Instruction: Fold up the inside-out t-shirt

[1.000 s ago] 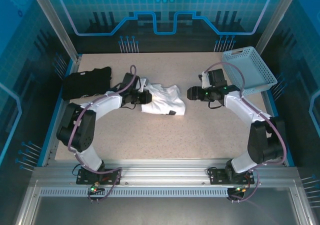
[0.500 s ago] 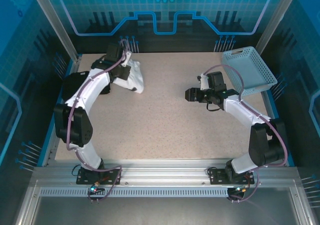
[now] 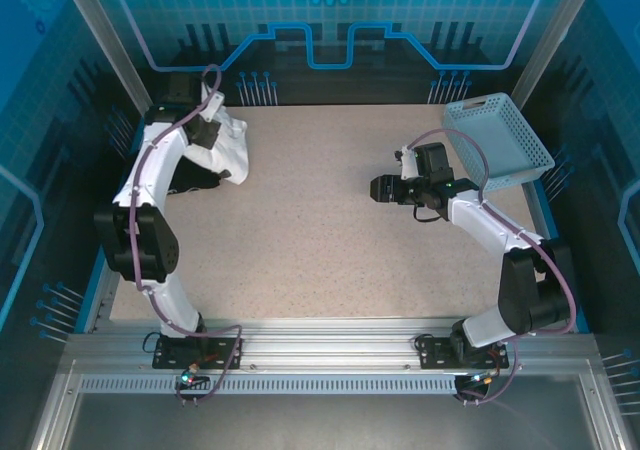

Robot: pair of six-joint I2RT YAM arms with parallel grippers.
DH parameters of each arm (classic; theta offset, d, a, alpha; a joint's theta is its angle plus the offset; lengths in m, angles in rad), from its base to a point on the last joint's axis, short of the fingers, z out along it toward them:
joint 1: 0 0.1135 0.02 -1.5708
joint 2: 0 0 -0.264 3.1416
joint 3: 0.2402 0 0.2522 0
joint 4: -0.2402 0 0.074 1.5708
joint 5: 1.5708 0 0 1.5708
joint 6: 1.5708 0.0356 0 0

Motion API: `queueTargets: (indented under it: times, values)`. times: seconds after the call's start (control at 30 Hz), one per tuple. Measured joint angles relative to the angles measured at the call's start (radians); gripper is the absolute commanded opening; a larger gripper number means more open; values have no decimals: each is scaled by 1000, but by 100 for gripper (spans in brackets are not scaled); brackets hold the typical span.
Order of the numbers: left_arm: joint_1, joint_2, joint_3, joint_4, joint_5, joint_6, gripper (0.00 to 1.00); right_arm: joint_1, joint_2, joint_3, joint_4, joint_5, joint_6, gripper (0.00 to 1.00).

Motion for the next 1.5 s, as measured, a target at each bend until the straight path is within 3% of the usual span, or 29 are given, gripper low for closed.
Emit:
queueTargets:
  times: [0.27, 0.37, 0.5, 0.67, 0.8, 0.97, 1.1, 1.17, 1.27, 1.4, 1.5]
  values:
    - [147, 19, 0, 38, -3, 2, 3, 1, 18, 0, 6, 0, 0, 72]
    - [192, 90, 2, 112, -58, 0, 24, 2, 19, 0, 6, 0, -1, 72]
    - [229, 286, 64, 160, -158, -24, 61, 2, 18, 0, 5, 4, -4, 72]
    - [243, 454, 174, 113, -245, -103, 83, 6, -1, 0, -20, 26, -11, 72]
    - [237, 417, 193, 74, -252, -211, 89, 7, -27, 0, -40, 49, -15, 72]
    - [211, 134, 6, 89, -168, -383, 97, 8, -72, -8, -75, 128, -38, 76]
    - [157, -260, -320, 222, 5, -547, 98, 8, -140, -30, -98, 243, -72, 84]
    - [122, -435, -492, 319, 87, -627, 98, 8, -186, -52, -98, 305, -91, 99]
    - [60, -679, -807, 494, 187, -753, 99, 8, -288, -111, -90, 423, -109, 100]
    - [24, -870, -1167, 644, 199, -846, 99, 2, -382, -205, -31, 588, -122, 100]
    - [24, -919, -1321, 718, 153, -858, 99, -9, -397, -310, 101, 675, -159, 100]
